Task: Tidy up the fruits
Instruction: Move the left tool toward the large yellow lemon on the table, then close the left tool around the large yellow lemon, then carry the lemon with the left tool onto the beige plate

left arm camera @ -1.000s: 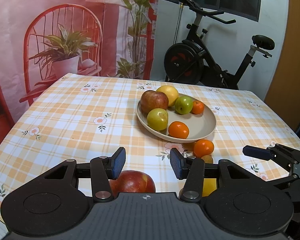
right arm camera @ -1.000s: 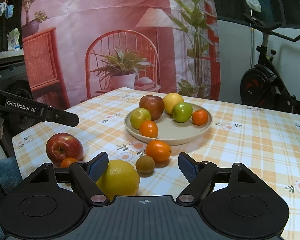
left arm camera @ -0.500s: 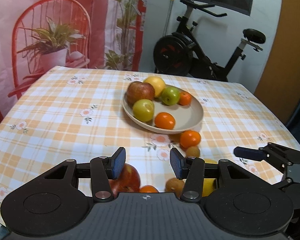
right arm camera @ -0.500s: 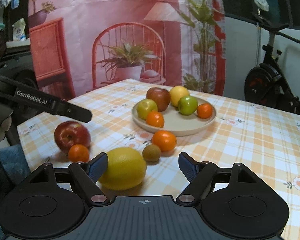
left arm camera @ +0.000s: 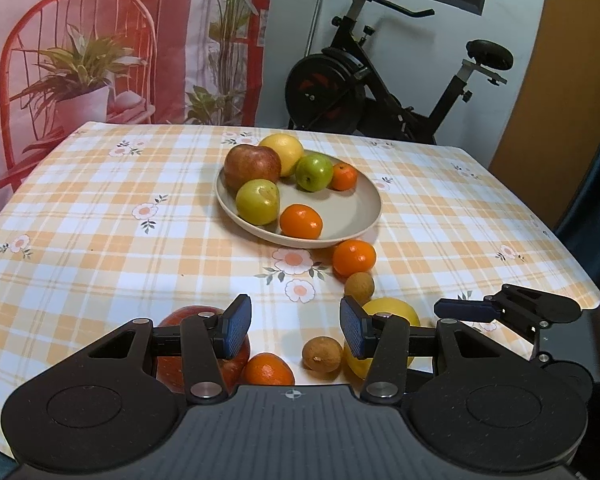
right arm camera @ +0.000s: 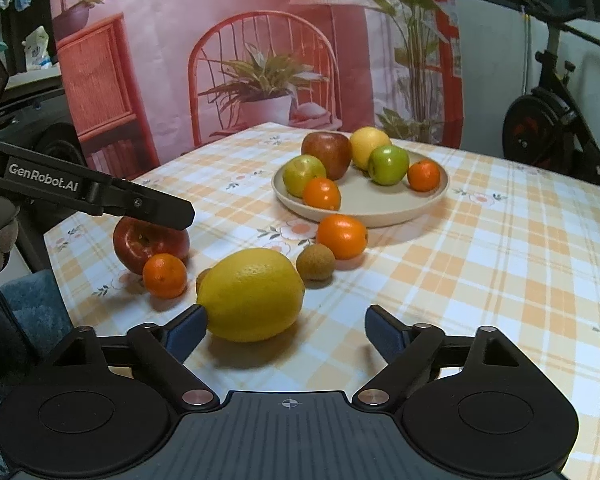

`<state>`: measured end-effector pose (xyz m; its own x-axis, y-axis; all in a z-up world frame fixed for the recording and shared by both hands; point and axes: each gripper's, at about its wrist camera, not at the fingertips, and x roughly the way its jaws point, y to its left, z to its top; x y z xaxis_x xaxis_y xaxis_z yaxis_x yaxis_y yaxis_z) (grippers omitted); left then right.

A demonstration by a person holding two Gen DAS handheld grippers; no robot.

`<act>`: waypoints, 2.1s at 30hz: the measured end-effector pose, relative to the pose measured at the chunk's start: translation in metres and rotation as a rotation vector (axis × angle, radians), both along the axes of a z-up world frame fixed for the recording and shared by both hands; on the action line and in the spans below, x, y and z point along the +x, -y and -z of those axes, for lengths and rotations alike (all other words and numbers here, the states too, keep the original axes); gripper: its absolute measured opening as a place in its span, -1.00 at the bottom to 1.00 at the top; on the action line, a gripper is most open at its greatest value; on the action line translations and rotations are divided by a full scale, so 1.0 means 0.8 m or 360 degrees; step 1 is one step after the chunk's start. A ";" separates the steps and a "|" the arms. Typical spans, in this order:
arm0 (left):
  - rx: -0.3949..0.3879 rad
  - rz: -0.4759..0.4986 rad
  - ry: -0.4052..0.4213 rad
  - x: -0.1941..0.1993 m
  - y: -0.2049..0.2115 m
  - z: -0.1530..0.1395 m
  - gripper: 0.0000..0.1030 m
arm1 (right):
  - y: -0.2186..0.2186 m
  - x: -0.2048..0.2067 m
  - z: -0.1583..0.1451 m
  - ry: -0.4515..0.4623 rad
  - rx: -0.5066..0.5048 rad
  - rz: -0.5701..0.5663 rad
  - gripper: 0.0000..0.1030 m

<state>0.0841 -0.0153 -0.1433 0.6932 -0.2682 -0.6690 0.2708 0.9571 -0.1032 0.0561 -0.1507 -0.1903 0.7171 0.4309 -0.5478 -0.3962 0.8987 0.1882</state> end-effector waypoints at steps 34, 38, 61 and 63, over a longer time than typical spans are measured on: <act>-0.0250 0.0320 -0.0272 0.039 0.026 0.023 -0.23 | -0.012 0.009 0.010 -0.0052 0.0019 -0.0119 0.24; -0.0272 0.0357 -0.0295 0.043 0.031 0.024 -0.31 | -0.012 0.010 0.010 -0.0048 0.0030 -0.0117 0.17; -0.0270 0.0426 -0.0224 0.080 0.058 -0.008 -0.33 | 0.026 0.027 -0.022 0.0045 0.0128 0.0007 0.04; -0.0298 0.0414 -0.0226 0.090 0.061 -0.011 -0.33 | 0.032 0.034 -0.027 0.0057 0.0113 0.0015 0.04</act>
